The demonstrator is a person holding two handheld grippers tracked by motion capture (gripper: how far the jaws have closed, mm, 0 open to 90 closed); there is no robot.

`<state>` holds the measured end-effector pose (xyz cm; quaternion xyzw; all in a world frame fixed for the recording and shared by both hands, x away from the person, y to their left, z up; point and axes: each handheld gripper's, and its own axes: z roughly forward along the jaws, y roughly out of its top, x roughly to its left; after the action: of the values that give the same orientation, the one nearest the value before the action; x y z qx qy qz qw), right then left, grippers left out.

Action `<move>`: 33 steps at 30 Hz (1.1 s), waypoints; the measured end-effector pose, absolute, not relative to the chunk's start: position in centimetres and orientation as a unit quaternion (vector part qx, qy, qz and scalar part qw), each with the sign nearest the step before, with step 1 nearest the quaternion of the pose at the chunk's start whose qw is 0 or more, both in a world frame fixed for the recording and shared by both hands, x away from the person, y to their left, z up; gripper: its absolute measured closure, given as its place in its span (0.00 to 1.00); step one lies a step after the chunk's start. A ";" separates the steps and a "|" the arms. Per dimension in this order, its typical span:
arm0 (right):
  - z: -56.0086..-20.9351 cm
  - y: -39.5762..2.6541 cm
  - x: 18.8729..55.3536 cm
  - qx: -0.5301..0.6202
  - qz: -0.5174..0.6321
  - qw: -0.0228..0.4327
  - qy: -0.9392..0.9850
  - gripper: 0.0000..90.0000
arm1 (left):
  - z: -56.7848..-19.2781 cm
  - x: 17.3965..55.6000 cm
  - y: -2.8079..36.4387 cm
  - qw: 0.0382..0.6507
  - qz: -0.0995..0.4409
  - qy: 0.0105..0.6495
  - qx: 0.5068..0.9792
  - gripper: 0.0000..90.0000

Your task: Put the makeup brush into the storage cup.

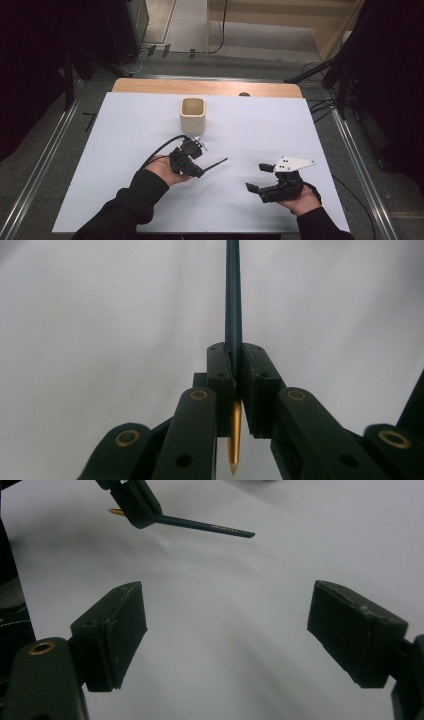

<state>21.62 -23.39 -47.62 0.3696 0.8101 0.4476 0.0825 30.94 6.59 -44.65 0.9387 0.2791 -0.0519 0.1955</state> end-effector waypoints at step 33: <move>-46.7 -22.4 22.8 0.317 0.475 0.066 0.818 0.24 | -42.3 28.8 12.0 0.297 -0.071 0.223 0.926 0.93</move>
<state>22.77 -22.44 -46.68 0.3171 0.8182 0.4749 0.0660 28.81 12.02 -42.32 0.9255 0.2233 -0.0709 0.2975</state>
